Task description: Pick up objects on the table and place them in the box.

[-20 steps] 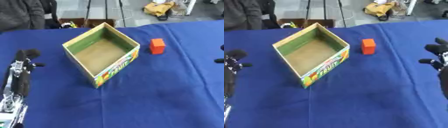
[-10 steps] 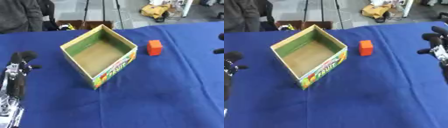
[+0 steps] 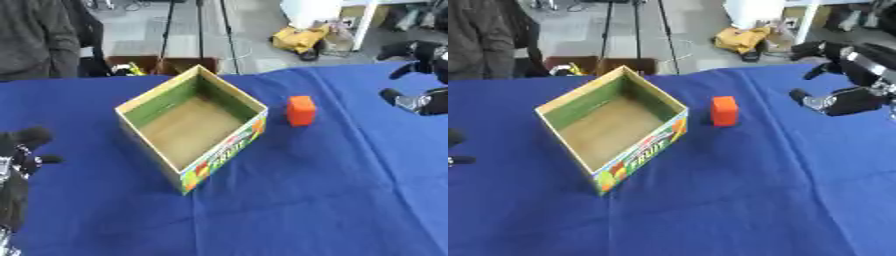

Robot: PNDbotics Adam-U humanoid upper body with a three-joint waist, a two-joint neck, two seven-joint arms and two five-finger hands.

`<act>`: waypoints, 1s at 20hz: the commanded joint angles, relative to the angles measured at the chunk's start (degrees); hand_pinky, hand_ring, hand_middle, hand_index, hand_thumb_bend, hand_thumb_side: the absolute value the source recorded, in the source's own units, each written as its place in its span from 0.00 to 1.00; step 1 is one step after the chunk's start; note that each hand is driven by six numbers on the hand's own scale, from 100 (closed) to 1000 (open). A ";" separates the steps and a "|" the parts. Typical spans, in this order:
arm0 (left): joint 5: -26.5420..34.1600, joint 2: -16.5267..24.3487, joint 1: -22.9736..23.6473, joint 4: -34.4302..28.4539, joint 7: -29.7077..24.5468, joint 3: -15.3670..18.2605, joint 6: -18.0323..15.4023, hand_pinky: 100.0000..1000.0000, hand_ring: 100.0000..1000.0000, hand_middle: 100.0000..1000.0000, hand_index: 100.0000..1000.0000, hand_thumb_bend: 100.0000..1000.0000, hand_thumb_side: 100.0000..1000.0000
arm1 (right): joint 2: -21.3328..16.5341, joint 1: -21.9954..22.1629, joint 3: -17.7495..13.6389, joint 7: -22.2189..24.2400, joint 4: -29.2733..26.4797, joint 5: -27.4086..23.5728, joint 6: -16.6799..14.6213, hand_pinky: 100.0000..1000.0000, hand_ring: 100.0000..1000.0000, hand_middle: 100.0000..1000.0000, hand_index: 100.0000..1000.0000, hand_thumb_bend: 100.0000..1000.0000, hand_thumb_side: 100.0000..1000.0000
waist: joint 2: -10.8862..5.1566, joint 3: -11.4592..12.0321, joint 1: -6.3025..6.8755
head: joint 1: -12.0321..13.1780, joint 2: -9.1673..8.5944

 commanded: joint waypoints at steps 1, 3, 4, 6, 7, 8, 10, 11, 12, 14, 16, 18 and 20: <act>0.06 1.36 -1.19 -0.82 -0.58 -0.47 0.00 0.56 0.80 0.67 0.73 0.71 0.79 | -0.73 -3.54 0.42 1.45 6.88 7.00 -2.30 0.74 0.97 0.81 0.91 0.30 0.04 | -0.61 0.78 -0.23 | -1.37 -0.96; 0.10 1.39 -1.33 -0.83 -0.71 -0.56 0.05 0.56 0.80 0.67 0.73 0.71 0.79 | -0.04 -4.88 0.51 1.52 9.53 9.71 -3.59 0.74 0.97 0.81 0.91 0.30 0.04 | -0.53 1.19 -0.28 | -1.74 -1.06; 0.11 1.39 -1.34 -0.84 -0.74 -0.57 0.06 0.56 0.80 0.67 0.73 0.71 0.79 | 0.13 -5.17 0.49 1.41 10.26 10.42 -4.13 0.74 0.97 0.81 0.91 0.30 0.04 | -0.52 1.25 -0.28 | -1.80 -1.08; 0.13 1.39 -1.51 -0.90 -0.82 -0.64 0.05 0.56 0.80 0.67 0.73 0.71 0.79 | 0.69 -5.85 0.80 1.47 11.31 11.38 -4.81 0.75 0.98 0.82 0.91 0.32 0.05 | -0.33 1.72 -0.32 | -2.25 -1.10; 0.16 1.32 -1.71 -0.95 -0.95 -0.81 0.07 0.55 0.80 0.67 0.73 0.71 0.79 | 1.20 -6.72 1.13 1.83 12.11 12.07 -4.85 0.75 0.98 0.82 0.91 0.33 0.06 | -0.18 2.53 -0.40 | -2.78 -1.12; 0.21 1.24 -1.83 -0.98 -1.08 -0.95 0.10 0.55 0.80 0.67 0.73 0.71 0.79 | 1.75 -7.58 1.46 2.28 12.78 12.89 -5.03 0.75 0.98 0.82 0.92 0.34 0.06 | -0.04 3.20 -0.45 | -3.13 -1.13; 0.34 1.12 -1.96 -1.01 -1.24 -1.09 0.13 0.55 0.80 0.67 0.73 0.71 0.79 | 2.79 -8.71 1.88 2.93 13.55 14.48 -5.68 0.76 0.99 0.83 0.92 0.36 0.07 | 0.16 3.93 -0.50 | -3.44 -1.09; 0.39 1.08 -2.01 -1.01 -1.29 -1.12 0.14 0.55 0.80 0.67 0.73 0.71 0.79 | 3.18 -9.05 1.99 3.15 13.80 15.03 -5.98 0.76 0.99 0.83 0.92 0.37 0.08 | 0.23 4.14 -0.52 | -3.51 -1.06; 0.44 1.03 -2.08 -1.03 -1.35 -1.17 0.14 0.55 0.80 0.67 0.73 0.71 0.79 | 3.58 -9.32 2.12 3.37 14.00 15.43 -6.26 0.76 0.99 0.83 0.92 0.39 0.09 | 0.33 4.40 -0.56 | -3.55 -1.00; 0.50 0.98 -2.21 -1.05 -1.45 -1.25 0.14 0.55 0.80 0.67 0.73 0.71 0.79 | 4.15 -9.68 2.36 3.84 14.37 15.97 -6.64 0.76 0.99 0.84 0.92 0.43 0.11 | 0.50 4.86 -0.65 | -3.54 -0.96; 0.55 0.96 -2.32 -1.07 -1.51 -1.29 0.14 0.55 0.80 0.67 0.73 0.71 0.79 | 4.63 -10.04 2.53 4.40 14.84 16.44 -6.86 0.76 0.99 0.84 0.92 0.46 0.12 | 0.68 5.37 -0.76 | -3.56 -0.87; 0.61 0.95 -2.41 -1.08 -1.55 -1.32 0.14 0.55 0.80 0.67 0.73 0.71 0.79 | 5.00 -10.50 2.60 4.83 15.28 16.78 -7.03 0.76 0.99 0.83 0.93 0.48 0.13 | 0.86 5.87 -0.86 | -3.63 -0.73; 0.70 0.91 -2.57 -1.08 -1.69 -1.47 0.17 0.55 0.80 0.67 0.73 0.71 0.79 | 5.24 -11.04 2.60 5.19 15.72 16.99 -7.10 0.76 0.99 0.83 0.93 0.48 0.13 | 1.05 6.47 -0.93 | -3.89 -0.62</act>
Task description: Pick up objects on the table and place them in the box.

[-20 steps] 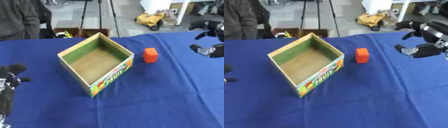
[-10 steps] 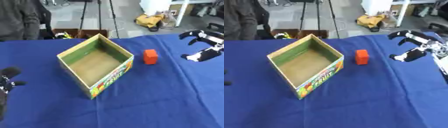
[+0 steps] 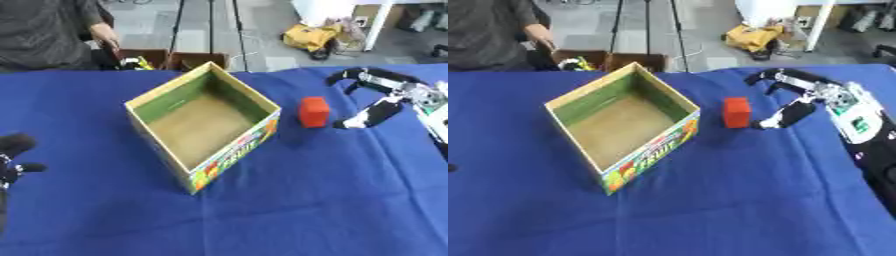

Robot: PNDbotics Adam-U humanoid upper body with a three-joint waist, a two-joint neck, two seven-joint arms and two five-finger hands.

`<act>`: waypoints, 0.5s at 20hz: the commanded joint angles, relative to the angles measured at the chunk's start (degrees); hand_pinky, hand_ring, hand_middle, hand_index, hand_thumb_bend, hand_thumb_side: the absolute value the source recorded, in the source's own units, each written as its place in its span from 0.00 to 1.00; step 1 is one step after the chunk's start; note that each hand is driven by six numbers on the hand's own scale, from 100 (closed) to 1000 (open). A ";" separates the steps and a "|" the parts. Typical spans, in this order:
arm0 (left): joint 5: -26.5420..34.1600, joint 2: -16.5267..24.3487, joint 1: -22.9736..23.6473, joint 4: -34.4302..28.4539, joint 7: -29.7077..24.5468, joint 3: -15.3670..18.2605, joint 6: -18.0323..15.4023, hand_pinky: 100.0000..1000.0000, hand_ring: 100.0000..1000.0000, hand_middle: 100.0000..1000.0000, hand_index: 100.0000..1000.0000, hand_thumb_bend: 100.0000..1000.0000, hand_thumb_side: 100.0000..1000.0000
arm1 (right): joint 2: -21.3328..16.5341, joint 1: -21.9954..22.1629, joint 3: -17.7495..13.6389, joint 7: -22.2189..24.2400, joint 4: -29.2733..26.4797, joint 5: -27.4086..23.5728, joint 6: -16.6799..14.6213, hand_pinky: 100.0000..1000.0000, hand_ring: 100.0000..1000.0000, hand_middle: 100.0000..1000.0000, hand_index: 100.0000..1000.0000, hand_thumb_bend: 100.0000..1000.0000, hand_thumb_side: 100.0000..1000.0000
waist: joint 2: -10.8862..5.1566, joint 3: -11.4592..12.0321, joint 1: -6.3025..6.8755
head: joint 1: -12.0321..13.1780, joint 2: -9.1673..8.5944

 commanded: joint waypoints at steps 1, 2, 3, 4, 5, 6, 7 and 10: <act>0.33 0.86 -0.88 -1.08 -0.38 -0.21 -0.02 0.55 0.80 0.67 0.73 0.71 0.79 | -0.97 -1.75 -0.27 0.67 0.35 0.62 -0.20 0.76 0.99 0.83 0.93 0.48 0.13 | -0.69 0.52 -0.09 | -0.51 -0.07; 0.36 0.84 -0.99 -1.09 -0.46 -0.28 -0.01 0.55 0.80 0.67 0.73 0.71 0.79 | -0.90 -1.98 -0.31 0.81 0.59 0.70 -0.19 0.76 0.99 0.83 0.93 0.47 0.13 | -0.59 0.86 -0.14 | -0.70 -0.04; 0.39 0.82 -1.08 -1.10 -0.54 -0.34 0.00 0.55 0.80 0.67 0.73 0.71 0.79 | -0.84 -2.17 -0.35 0.92 0.84 0.77 -0.16 0.76 0.99 0.83 0.93 0.47 0.13 | -0.51 1.15 -0.17 | -0.85 0.00; 0.43 0.81 -1.16 -1.11 -0.61 -0.40 0.01 0.55 0.80 0.67 0.73 0.71 0.79 | -0.77 -2.35 -0.40 1.01 1.11 0.85 -0.13 0.76 0.99 0.83 0.93 0.46 0.13 | -0.43 1.47 -0.20 | -1.00 0.09; 0.46 0.79 -1.23 -1.11 -0.68 -0.44 0.02 0.55 0.80 0.67 0.73 0.71 0.79 | -0.72 -2.49 -0.44 1.09 1.36 0.93 -0.10 0.76 0.99 0.83 0.93 0.46 0.13 | -0.36 1.71 -0.22 | -1.13 0.17; 0.49 0.78 -1.28 -1.11 -0.73 -0.47 0.03 0.55 0.80 0.67 0.73 0.71 0.79 | -0.67 -2.62 -0.50 1.14 1.62 1.00 -0.05 0.76 0.99 0.83 0.93 0.46 0.13 | -0.30 1.95 -0.22 | -1.25 0.25; 0.52 0.77 -1.34 -1.11 -0.78 -0.49 0.03 0.55 0.80 0.67 0.73 0.71 0.79 | -0.64 -2.72 -0.56 1.15 1.87 1.07 -0.01 0.76 0.99 0.83 0.93 0.45 0.13 | -0.25 2.15 -0.21 | -1.36 0.31; 0.62 0.76 -1.54 -1.16 -0.92 -0.55 0.03 0.55 0.80 0.67 0.73 0.72 0.79 | -0.66 -2.87 -0.86 0.93 2.72 1.29 0.21 0.76 0.99 0.83 0.93 0.41 0.11 | -0.07 2.83 -0.21 | -1.76 0.47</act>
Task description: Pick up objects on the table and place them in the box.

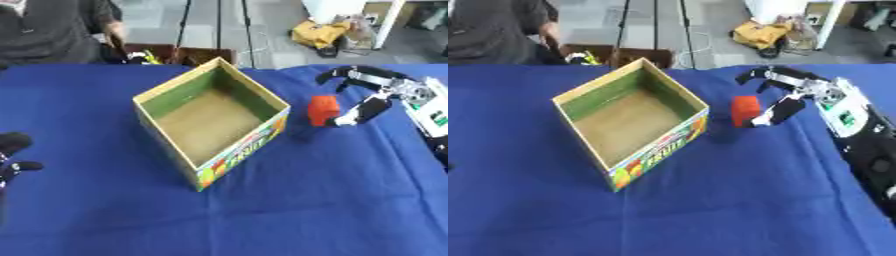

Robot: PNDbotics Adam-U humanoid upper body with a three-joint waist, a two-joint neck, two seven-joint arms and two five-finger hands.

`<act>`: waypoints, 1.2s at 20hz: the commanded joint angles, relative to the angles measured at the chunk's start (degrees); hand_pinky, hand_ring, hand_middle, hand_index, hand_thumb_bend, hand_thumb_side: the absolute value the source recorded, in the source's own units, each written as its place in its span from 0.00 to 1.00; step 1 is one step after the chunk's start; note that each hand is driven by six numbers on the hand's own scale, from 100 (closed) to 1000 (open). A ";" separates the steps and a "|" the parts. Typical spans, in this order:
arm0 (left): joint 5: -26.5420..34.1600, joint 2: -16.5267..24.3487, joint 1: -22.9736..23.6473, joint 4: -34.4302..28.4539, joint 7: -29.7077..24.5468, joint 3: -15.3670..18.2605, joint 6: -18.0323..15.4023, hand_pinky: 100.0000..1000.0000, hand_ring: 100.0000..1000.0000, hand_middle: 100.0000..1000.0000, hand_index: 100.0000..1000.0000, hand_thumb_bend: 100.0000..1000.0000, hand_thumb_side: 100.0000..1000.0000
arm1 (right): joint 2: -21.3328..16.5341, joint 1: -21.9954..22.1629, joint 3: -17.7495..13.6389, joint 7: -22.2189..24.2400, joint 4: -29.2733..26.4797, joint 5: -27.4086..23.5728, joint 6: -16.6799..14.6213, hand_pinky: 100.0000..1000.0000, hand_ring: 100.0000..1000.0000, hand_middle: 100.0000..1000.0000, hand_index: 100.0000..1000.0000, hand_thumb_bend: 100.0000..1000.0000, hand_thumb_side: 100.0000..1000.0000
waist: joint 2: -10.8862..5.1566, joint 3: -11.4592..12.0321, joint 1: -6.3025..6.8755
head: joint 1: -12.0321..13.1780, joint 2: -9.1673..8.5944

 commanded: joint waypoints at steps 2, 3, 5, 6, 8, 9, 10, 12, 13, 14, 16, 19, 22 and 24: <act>0.32 0.78 -0.97 -1.15 -0.33 -0.18 -0.05 0.55 0.80 0.67 0.73 0.72 0.79 | -1.52 -1.34 -0.97 -0.27 0.66 0.53 0.27 0.76 0.99 0.83 0.93 0.39 0.11 | -0.64 0.56 0.06 | -0.58 0.39; 0.35 0.78 -0.99 -1.15 -0.34 -0.18 -0.05 0.55 0.80 0.67 0.73 0.72 0.79 | -1.59 -1.33 -1.05 -0.36 0.88 0.63 0.31 0.76 0.99 0.83 0.93 0.39 0.11 | -0.59 0.72 0.07 | -0.65 0.44; 0.36 0.82 -1.01 -1.15 -0.37 -0.16 -0.04 0.55 0.80 0.67 0.73 0.72 0.79 | -1.78 -1.22 -1.26 -0.57 1.33 0.85 0.46 0.76 0.98 0.82 0.92 0.33 0.09 | -0.43 1.07 0.06 | -0.81 0.60; 0.37 0.80 -1.01 -1.15 -0.36 -0.14 -0.04 0.55 0.80 0.67 0.73 0.72 0.79 | -1.85 -1.14 -1.36 -0.68 1.59 0.97 0.57 0.76 0.98 0.82 0.92 0.30 0.08 | -0.36 1.20 0.05 | -0.80 0.65; 0.43 0.80 -0.97 -1.15 -0.34 -0.11 -0.05 0.55 0.80 0.67 0.73 0.72 0.79 | -1.99 -0.99 -1.56 -0.89 2.08 1.23 0.82 0.75 0.96 0.81 0.91 0.21 0.02 | -0.24 1.33 0.06 | -0.75 0.74; 0.46 0.81 -0.94 -1.13 -0.34 -0.09 -0.06 0.55 0.80 0.67 0.73 0.72 0.79 | -2.04 -0.93 -1.64 -1.00 2.33 1.41 0.96 0.75 0.96 0.81 0.91 0.21 0.02 | -0.20 1.36 0.07 | -0.75 0.80; 0.48 0.81 -0.92 -1.12 -0.32 -0.07 -0.07 0.55 0.80 0.66 0.73 0.72 0.79 | -2.07 -0.87 -1.69 -1.08 2.56 1.59 1.09 0.75 0.95 0.80 0.90 0.16 0.00 | -0.16 1.37 0.07 | -0.75 0.85; 0.50 0.79 -0.92 -1.12 -0.29 -0.03 -0.08 0.55 0.80 0.66 0.73 0.72 0.79 | -2.11 -0.77 -1.74 -1.18 3.02 2.08 1.33 0.75 0.94 0.79 0.90 0.08 0.00 | -0.11 1.38 0.08 | -0.78 0.94; 0.51 0.77 -0.93 -1.12 -0.28 -0.03 -0.09 0.55 0.80 0.66 0.73 0.72 0.79 | -2.14 -0.72 -1.74 -1.20 3.27 2.46 1.47 0.75 0.94 0.79 0.90 0.08 0.00 | -0.10 1.37 0.08 | -0.80 0.99; 0.51 0.77 -0.93 -1.12 -0.29 -0.03 -0.10 0.55 0.80 0.66 0.73 0.72 0.79 | -2.18 -0.64 -1.75 -1.21 3.52 2.90 1.59 0.75 0.94 0.79 0.89 0.05 0.00 | -0.10 1.34 0.09 | -0.80 1.04; 0.50 0.78 -0.89 -1.11 -0.30 -0.01 -0.12 0.55 0.80 0.66 0.73 0.72 0.79 | -2.27 -0.48 -1.78 -1.24 3.96 3.86 1.72 0.74 0.93 0.78 0.89 0.02 0.00 | -0.12 1.29 0.09 | -0.78 1.08; 0.49 0.78 -0.82 -1.10 -0.25 0.05 -0.14 0.55 0.80 0.66 0.73 0.72 0.79 | -2.45 -0.21 -1.88 -1.31 4.53 5.20 1.88 0.74 0.91 0.76 0.87 0.00 0.00 | -0.16 1.18 0.06 | -0.66 1.09; 0.47 0.74 -0.78 -1.10 -0.22 0.11 -0.17 0.55 0.80 0.66 0.73 0.72 0.79 | -2.57 0.05 -2.06 -1.41 5.16 6.22 2.18 0.70 0.87 0.73 0.86 0.00 0.00 | -0.22 1.04 0.03 | -0.54 1.12; 0.45 0.73 -0.72 -1.08 -0.18 0.15 -0.19 0.55 0.80 0.66 0.73 0.72 0.79 | -2.65 0.24 -2.15 -1.49 5.51 6.57 2.45 0.66 0.83 0.70 0.84 0.00 0.00 | -0.27 0.96 0.03 | -0.43 1.15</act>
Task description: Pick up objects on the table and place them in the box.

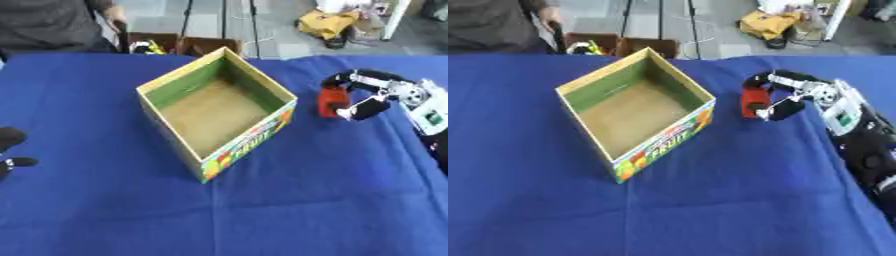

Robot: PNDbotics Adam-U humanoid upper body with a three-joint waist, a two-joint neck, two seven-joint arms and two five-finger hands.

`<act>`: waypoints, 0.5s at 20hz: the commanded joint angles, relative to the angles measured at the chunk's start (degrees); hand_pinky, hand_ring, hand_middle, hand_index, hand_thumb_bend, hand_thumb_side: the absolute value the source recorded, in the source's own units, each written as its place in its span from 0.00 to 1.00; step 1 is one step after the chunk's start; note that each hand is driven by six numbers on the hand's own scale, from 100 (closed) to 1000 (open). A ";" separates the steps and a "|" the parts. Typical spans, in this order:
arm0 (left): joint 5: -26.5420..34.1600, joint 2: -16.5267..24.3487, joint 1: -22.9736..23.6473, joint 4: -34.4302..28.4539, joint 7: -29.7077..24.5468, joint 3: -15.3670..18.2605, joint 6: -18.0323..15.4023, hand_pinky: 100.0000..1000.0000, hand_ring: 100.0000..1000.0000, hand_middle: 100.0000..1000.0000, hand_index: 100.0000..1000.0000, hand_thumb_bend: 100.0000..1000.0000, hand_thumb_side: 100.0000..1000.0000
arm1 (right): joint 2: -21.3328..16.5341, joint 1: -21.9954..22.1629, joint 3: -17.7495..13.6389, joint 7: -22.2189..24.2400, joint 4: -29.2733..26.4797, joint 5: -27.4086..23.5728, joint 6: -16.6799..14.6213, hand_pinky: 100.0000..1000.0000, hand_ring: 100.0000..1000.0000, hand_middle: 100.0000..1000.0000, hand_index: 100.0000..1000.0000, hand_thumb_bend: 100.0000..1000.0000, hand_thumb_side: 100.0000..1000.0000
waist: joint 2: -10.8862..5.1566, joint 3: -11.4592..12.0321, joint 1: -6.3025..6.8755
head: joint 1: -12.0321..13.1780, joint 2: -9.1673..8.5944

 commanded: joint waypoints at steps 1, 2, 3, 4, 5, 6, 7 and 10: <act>0.08 0.73 -0.57 -1.06 -0.02 0.35 -0.24 0.55 0.80 0.66 0.73 0.72 0.79 | -2.41 0.05 -0.43 -0.06 0.81 1.46 0.68 0.65 0.82 0.69 0.84 0.00 0.00 | -1.06 -0.15 0.08 | 0.18 0.21; 0.08 0.72 -0.55 -1.05 -0.01 0.36 -0.25 0.55 0.80 0.66 0.73 0.72 0.79 | -2.43 0.14 -0.44 -0.14 0.95 1.67 0.80 0.59 0.77 0.66 0.83 0.00 0.00 | -1.08 -0.19 0.10 | 0.18 0.23; 0.08 0.70 -0.53 -1.04 0.00 0.36 -0.25 0.55 0.80 0.66 0.73 0.72 0.79 | -2.42 0.24 -0.47 -0.30 1.09 1.88 0.87 0.57 0.75 0.64 0.82 0.00 0.00 | -1.11 -0.24 0.12 | 0.18 0.26; 0.09 0.68 -0.51 -1.04 0.01 0.37 -0.26 0.55 0.80 0.66 0.73 0.72 0.79 | -2.40 0.33 -0.50 -0.50 1.20 2.05 0.91 0.48 0.66 0.57 0.80 0.00 0.00 | -1.13 -0.30 0.15 | 0.20 0.29; 0.09 0.66 -0.50 -1.03 0.04 0.39 -0.26 0.55 0.81 0.66 0.73 0.72 0.79 | -2.37 0.43 -0.53 -0.83 1.29 2.22 0.95 0.45 0.64 0.55 0.78 0.00 0.00 | -1.17 -0.37 0.20 | 0.23 0.31; 0.09 0.65 -0.49 -1.03 0.06 0.40 -0.26 0.55 0.81 0.66 0.73 0.72 0.79 | -2.33 0.51 -0.60 -1.29 1.35 2.30 0.98 0.40 0.58 0.48 0.75 0.00 0.00 | -1.20 -0.44 0.24 | 0.25 0.33; 0.09 0.64 -0.47 -1.02 0.08 0.41 -0.26 0.55 0.81 0.66 0.73 0.72 0.79 | -2.27 0.60 -0.71 -1.86 1.38 2.23 1.02 0.37 0.54 0.43 0.72 0.00 0.00 | -1.25 -0.53 0.29 | 0.25 0.38; 0.08 0.60 -0.39 -1.00 0.13 0.45 -0.26 0.55 0.81 0.66 0.73 0.72 0.79 | -2.23 0.72 -1.21 -4.02 1.13 1.14 1.26 0.26 0.40 0.25 0.54 0.00 0.00 | -1.46 -0.80 0.39 | 0.26 0.47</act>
